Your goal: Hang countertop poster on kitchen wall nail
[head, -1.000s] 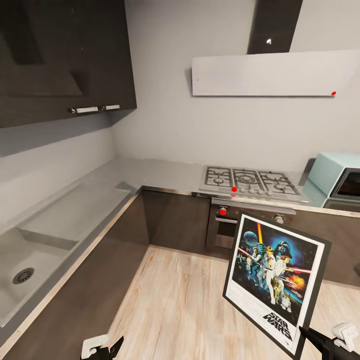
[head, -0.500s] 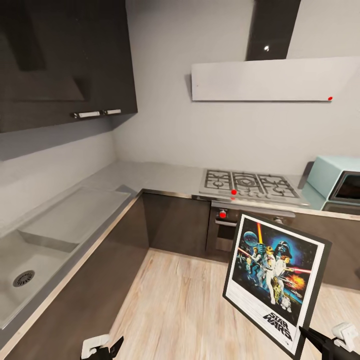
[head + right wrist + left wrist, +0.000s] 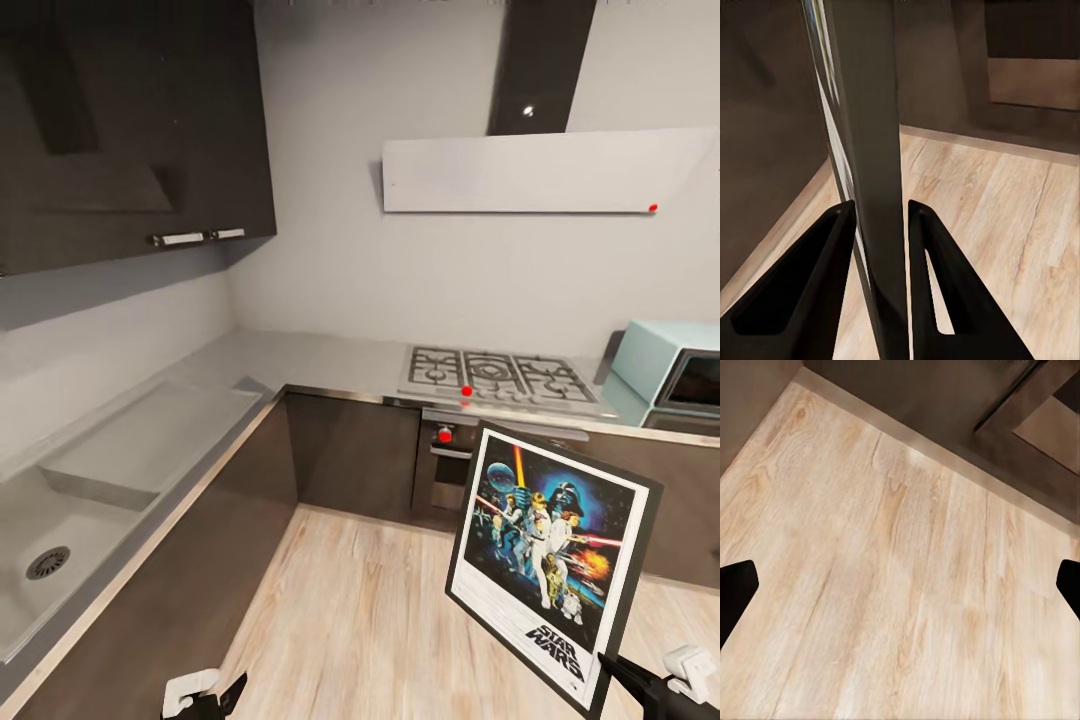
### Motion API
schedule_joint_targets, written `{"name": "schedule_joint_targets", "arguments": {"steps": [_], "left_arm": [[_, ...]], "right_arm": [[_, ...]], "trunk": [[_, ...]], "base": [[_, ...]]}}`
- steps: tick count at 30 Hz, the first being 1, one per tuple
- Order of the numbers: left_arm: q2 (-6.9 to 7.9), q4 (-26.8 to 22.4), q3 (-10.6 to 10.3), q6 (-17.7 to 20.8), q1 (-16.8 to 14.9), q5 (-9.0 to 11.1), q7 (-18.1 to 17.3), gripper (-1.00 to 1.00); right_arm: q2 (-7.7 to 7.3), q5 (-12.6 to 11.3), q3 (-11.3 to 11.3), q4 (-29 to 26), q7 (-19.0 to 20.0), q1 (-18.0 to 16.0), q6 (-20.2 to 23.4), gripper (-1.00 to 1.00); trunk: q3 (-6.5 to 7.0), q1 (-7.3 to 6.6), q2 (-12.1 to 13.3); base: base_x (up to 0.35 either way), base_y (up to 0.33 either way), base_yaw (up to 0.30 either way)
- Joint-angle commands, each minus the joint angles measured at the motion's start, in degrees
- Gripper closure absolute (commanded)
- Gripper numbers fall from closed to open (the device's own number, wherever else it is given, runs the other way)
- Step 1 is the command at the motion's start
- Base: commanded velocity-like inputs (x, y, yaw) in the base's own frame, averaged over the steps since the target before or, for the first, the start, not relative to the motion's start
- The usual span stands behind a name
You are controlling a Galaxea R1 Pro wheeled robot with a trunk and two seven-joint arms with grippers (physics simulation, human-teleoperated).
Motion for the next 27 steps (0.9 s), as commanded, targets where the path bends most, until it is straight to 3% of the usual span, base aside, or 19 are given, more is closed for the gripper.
{"name": "schedule_joint_targets", "arguments": {"steps": [1, 14, 27], "left_arm": [[0.03, 0.02, -0.49, -0.21, -0.06, 0.57, -0.15, -1.0], [0.03, 0.02, -0.49, -0.21, -0.06, 0.57, -0.15, -1.0], [0.03, 0.02, -0.53, -0.21, -0.06, 0.55, -0.15, -1.0]], "right_arm": [[-0.02, 0.02, -0.1, 0.06, 0.23, -0.07, -0.37, 1.0], [-0.03, 0.02, -0.12, 0.06, 0.23, -0.07, -0.39, 1.0], [0.03, 0.02, -0.14, 0.06, 0.17, -0.07, -0.45, 1.0]], "trunk": [[-0.03, 0.04, -0.12], [1.18, 0.04, -0.12], [1.33, 0.04, -0.12]], "base": [[0.0, 0.0, 0.0], [0.0, 0.0, 0.0], [-0.043, -0.039, 0.0]]}}
